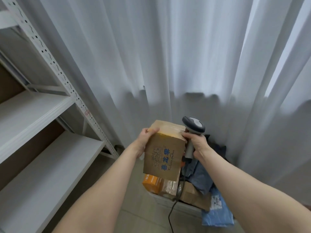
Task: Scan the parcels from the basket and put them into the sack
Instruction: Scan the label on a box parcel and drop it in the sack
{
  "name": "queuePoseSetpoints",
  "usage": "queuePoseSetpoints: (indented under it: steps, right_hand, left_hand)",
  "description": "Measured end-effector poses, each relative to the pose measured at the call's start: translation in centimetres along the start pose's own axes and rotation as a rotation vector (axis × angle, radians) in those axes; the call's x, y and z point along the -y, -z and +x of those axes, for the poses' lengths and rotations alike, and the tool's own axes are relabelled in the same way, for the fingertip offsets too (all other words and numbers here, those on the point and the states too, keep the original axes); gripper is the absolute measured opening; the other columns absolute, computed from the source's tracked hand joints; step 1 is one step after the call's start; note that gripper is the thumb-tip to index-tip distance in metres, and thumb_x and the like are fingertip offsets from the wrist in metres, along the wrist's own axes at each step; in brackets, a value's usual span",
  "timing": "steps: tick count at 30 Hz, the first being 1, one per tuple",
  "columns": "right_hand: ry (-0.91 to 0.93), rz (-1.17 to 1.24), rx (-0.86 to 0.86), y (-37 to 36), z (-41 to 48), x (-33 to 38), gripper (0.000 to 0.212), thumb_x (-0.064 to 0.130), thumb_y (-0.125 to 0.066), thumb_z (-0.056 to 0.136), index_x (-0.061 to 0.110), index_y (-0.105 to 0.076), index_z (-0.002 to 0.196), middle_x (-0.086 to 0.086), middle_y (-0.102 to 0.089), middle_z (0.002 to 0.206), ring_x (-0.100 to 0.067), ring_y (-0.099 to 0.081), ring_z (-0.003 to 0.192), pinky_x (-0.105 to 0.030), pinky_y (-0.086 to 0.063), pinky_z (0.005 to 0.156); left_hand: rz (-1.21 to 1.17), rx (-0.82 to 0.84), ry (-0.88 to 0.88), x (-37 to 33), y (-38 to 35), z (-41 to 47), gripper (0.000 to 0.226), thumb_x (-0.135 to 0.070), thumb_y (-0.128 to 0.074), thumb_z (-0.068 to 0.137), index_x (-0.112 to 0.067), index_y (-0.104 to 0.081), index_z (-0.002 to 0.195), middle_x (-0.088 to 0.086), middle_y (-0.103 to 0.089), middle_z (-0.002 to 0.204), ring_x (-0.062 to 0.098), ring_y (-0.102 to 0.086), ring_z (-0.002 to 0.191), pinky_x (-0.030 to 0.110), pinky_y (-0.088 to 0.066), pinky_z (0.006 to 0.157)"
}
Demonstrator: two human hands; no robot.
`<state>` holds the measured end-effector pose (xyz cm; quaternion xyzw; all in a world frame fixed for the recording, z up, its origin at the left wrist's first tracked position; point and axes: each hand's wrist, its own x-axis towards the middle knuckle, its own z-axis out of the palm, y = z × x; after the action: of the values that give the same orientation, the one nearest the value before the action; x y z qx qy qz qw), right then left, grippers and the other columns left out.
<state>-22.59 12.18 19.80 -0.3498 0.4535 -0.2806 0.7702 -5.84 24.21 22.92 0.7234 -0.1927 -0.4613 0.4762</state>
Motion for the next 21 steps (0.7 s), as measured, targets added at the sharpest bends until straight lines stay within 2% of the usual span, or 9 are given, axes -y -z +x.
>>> queuePoseSetpoints:
  steps: [3, 5, 7, 8, 11, 13, 17, 19, 21]
  right_hand:
    - [-0.035, 0.059, -0.03, -0.6, -0.7, -0.7, 0.016, 0.003, -0.074, 0.078, 0.011, -0.067, 0.088, -0.011, -0.071, 0.086, -0.031, -0.066, 0.088, -0.051, -0.053, 0.088]
    - [-0.07, 0.111, -0.025, -0.9, -0.9, -0.5, 0.014, 0.006, -0.075, 0.079, 0.012, -0.066, 0.089, -0.011, -0.072, 0.084, -0.031, -0.068, 0.084, -0.05, -0.055, 0.085]
    - [-0.107, 0.147, 0.004, -1.1, -0.9, -0.1, 0.014, 0.012, -0.074, 0.082, 0.01, -0.066, 0.093, -0.009, -0.073, 0.081, -0.027, -0.069, 0.076, -0.043, -0.057, 0.078]
    - [-0.113, 0.156, 0.01, -1.2, -0.9, 0.0, 0.018, 0.016, -0.074, 0.083, 0.009, -0.066, 0.097, -0.008, -0.073, 0.083, -0.026, -0.068, 0.075, -0.041, -0.057, 0.077]
    - [-0.108, 0.147, -0.047, -1.4, -0.9, -0.1, 0.039, 0.027, -0.079, 0.08, 0.011, -0.063, 0.112, -0.011, -0.071, 0.101, -0.029, -0.069, 0.089, -0.047, -0.055, 0.089]
    - [-0.159, 0.144, -0.047, -1.5, -1.0, -0.2, 0.045, 0.03, -0.082, 0.076, 0.012, -0.064, 0.113, -0.013, -0.072, 0.106, -0.032, -0.069, 0.096, -0.051, -0.054, 0.091]
    - [-0.232, 0.056, 0.011, -1.5, -1.1, -0.7, 0.052, 0.02, -0.083, 0.072, 0.009, -0.064, 0.12, -0.015, -0.07, 0.111, -0.034, -0.067, 0.103, -0.052, -0.052, 0.093]
    - [-0.226, 0.013, 0.023, -1.5, -1.2, -1.1, 0.053, 0.015, -0.082, 0.072, 0.008, -0.063, 0.121, -0.016, -0.07, 0.11, -0.034, -0.066, 0.103, -0.051, -0.053, 0.093]
    - [-0.207, 0.003, 0.023, -1.5, -1.2, -1.2, 0.052, 0.012, -0.081, 0.073, 0.008, -0.062, 0.121, -0.015, -0.07, 0.11, -0.033, -0.065, 0.103, -0.05, -0.052, 0.093]
  left_hand:
    - [-0.164, -0.171, 0.043, -0.5, 0.7, 1.0, 0.068, -0.058, -0.066, 0.078, -0.012, -0.049, 0.125, 0.012, -0.061, 0.113, 0.025, -0.061, 0.097, 0.033, -0.049, 0.065]
    - [-0.225, -0.216, 0.048, -0.2, 1.6, 1.4, 0.05, -0.039, -0.069, 0.083, -0.01, -0.055, 0.121, 0.013, -0.062, 0.114, 0.027, -0.061, 0.097, 0.037, -0.053, 0.073]
    - [-0.256, -0.215, 0.04, 0.0, 2.0, 1.2, 0.02, -0.023, -0.067, 0.086, -0.013, -0.066, 0.103, 0.012, -0.063, 0.109, 0.024, -0.06, 0.091, 0.037, -0.052, 0.079]
    - [-0.278, -0.206, 0.041, -0.1, 2.1, 1.0, 0.012, -0.024, -0.066, 0.086, -0.015, -0.067, 0.093, 0.011, -0.063, 0.104, 0.022, -0.059, 0.088, 0.036, -0.052, 0.077]
    - [-0.288, -0.17, 0.021, -0.9, 2.0, 0.6, 0.036, -0.049, -0.069, 0.079, -0.018, -0.065, 0.097, 0.004, -0.065, 0.102, 0.022, -0.058, 0.095, 0.037, -0.052, 0.078]
    - [-0.296, -0.188, 0.009, -1.4, 1.9, 0.7, 0.039, -0.053, -0.069, 0.077, -0.018, -0.065, 0.093, 0.001, -0.066, 0.093, 0.02, -0.059, 0.088, 0.034, -0.05, 0.072]
    - [-0.286, -0.289, 0.054, -0.9, 1.6, 1.1, 0.015, -0.022, -0.068, 0.078, -0.015, -0.061, 0.068, -0.003, -0.059, 0.057, 0.015, -0.051, 0.06, 0.025, -0.039, 0.054]
    - [-0.29, -0.301, 0.077, -0.4, 1.5, 0.8, 0.012, -0.012, -0.062, 0.078, -0.011, -0.059, 0.066, 0.001, -0.057, 0.055, 0.016, -0.05, 0.053, 0.023, -0.039, 0.05]
    - [-0.323, -0.297, 0.079, -0.2, 1.6, 0.5, 0.005, -0.01, -0.06, 0.079, -0.009, -0.062, 0.074, 0.007, -0.062, 0.067, 0.019, -0.056, 0.059, 0.026, -0.044, 0.055]
